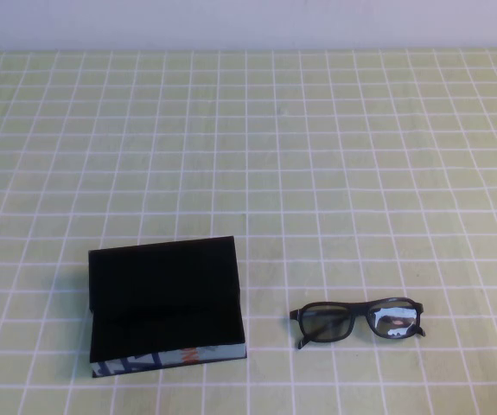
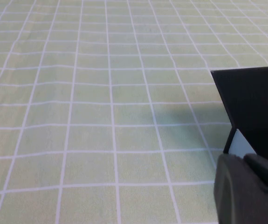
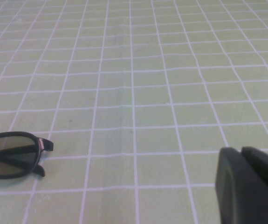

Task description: Return glasses to glasses case

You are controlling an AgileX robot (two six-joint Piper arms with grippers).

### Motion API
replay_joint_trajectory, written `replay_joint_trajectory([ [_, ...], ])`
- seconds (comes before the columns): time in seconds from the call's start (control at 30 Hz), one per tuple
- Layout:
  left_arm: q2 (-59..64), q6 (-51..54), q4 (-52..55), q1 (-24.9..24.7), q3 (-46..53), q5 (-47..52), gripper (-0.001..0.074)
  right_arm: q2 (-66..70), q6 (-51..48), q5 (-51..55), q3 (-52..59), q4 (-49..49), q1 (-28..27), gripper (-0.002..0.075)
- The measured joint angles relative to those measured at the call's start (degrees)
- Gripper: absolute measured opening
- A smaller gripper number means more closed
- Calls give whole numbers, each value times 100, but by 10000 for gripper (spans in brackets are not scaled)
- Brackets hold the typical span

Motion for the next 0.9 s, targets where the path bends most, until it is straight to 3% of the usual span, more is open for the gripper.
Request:
replay_joint_trajectory([
  [0.9,0,50,293,0,0,-95,-3,0,0,0,0,0,0,-18],
])
